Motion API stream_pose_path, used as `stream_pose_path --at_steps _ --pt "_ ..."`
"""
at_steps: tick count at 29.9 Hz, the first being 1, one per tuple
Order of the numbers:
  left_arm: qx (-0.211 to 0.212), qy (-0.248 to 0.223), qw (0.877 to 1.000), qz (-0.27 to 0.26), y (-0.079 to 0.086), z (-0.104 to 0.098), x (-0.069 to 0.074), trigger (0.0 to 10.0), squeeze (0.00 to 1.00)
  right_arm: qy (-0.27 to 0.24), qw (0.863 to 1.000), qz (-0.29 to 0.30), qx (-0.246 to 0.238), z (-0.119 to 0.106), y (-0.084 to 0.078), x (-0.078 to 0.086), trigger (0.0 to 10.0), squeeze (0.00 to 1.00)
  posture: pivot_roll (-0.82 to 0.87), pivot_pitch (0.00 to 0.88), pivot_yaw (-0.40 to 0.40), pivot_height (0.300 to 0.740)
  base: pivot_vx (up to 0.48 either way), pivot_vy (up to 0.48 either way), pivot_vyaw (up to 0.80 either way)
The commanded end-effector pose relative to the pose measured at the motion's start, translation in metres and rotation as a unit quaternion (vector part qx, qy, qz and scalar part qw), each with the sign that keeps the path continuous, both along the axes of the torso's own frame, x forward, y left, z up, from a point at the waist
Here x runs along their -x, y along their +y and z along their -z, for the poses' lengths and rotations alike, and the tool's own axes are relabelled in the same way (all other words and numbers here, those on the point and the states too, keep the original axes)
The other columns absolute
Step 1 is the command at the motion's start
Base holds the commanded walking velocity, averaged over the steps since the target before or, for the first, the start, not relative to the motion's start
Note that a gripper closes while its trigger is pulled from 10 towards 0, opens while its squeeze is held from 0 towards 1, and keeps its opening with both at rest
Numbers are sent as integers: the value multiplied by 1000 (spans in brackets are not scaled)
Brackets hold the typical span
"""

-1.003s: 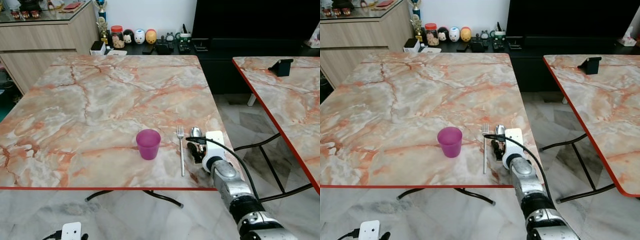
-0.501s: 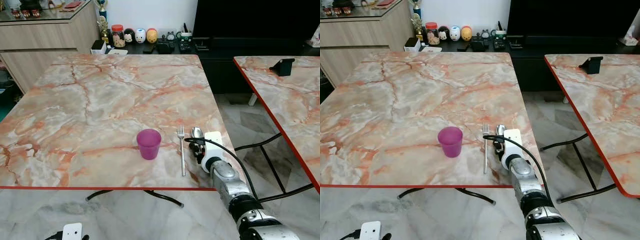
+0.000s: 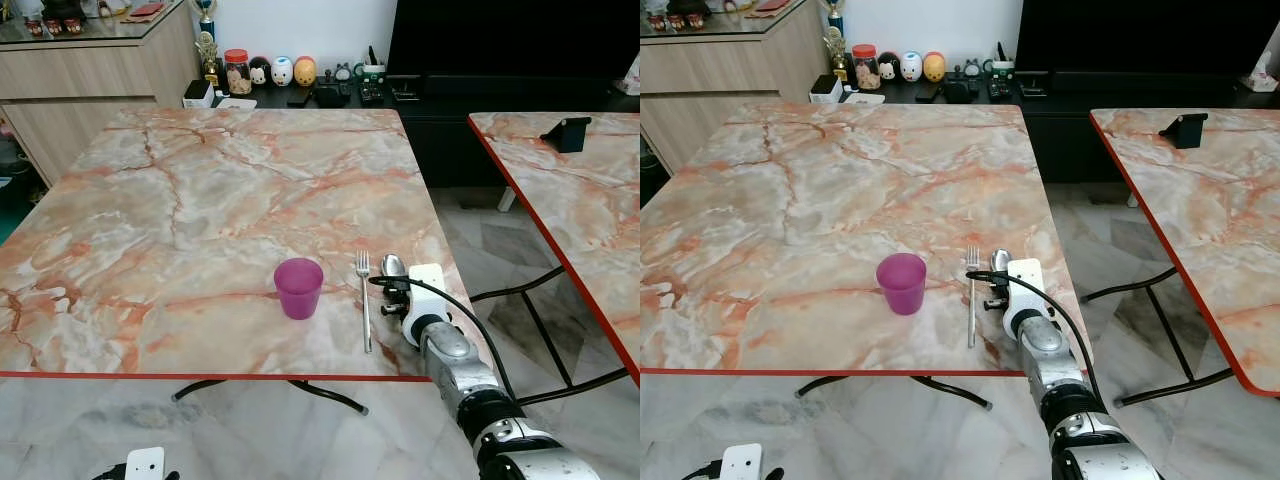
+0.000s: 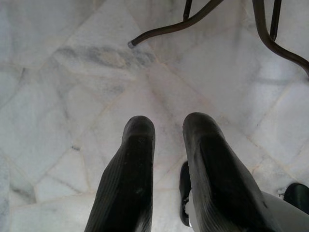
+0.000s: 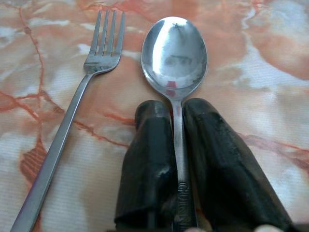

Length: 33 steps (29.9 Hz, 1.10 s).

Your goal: Setting the table

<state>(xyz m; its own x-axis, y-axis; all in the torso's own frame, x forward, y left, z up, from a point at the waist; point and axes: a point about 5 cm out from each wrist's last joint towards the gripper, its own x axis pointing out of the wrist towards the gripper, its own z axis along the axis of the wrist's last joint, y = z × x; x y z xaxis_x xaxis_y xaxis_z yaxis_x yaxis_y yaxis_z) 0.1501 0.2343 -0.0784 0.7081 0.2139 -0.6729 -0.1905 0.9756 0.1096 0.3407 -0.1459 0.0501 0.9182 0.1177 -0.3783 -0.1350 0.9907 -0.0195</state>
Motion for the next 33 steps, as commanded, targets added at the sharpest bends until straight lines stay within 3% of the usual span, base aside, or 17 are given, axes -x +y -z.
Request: stream_pose_path --at_steps 1,12,16,17,18,23,25,27,28,33 --pt "-2 15 1000 7 1 2 5 10000 0 5 1000 17 6 0 -8 -1 0 0 61 0 4 740 0 0 0" --pt "-3 13 1000 10 1 2 3 10000 0 -5 999 37 16 -1 -13 -1 0 0 57 0 9 740 0 0 0" --pt "-5 10 1000 11 2 1 2 10000 0 -47 998 39 27 -12 -15 -6 0 0 57 0 8 740 0 0 0" --pt "-5 10 1000 10 2 1 2 10000 0 -57 997 37 28 -15 -15 -6 1725 0 57 0 7 740 0 0 0" --pt "-6 9 1000 10 2 1 2 10000 0 -82 996 33 27 -21 -13 -8 10000 0 54 0 9 740 0 0 0" --pt "-7 9 1000 11 1 1 2 10000 0 -137 990 28 25 -36 -11 -11 10000 0 54 0 8 740 0 0 0" --pt "-6 7 1000 10 1 1 2 10000 0 -195 979 36 37 -52 -13 -10 10000 0 52 0 6 740 0 0 0" --pt "-4 6 1000 9 0 1 2 10000 0 -218 974 39 42 -58 -13 -9 10000 0 53 0 5 740 0 0 0" --pt "-4 8 1000 7 0 1 3 10000 0 -256 965 26 57 -67 -13 -4 10000 0 53 0 4 740 0 0 0" --pt "-1 17 1000 -1 2 4 10 10000 0 -325 943 6 66 -88 -12 9 10000 0 41 0 5 740 0 0 0"
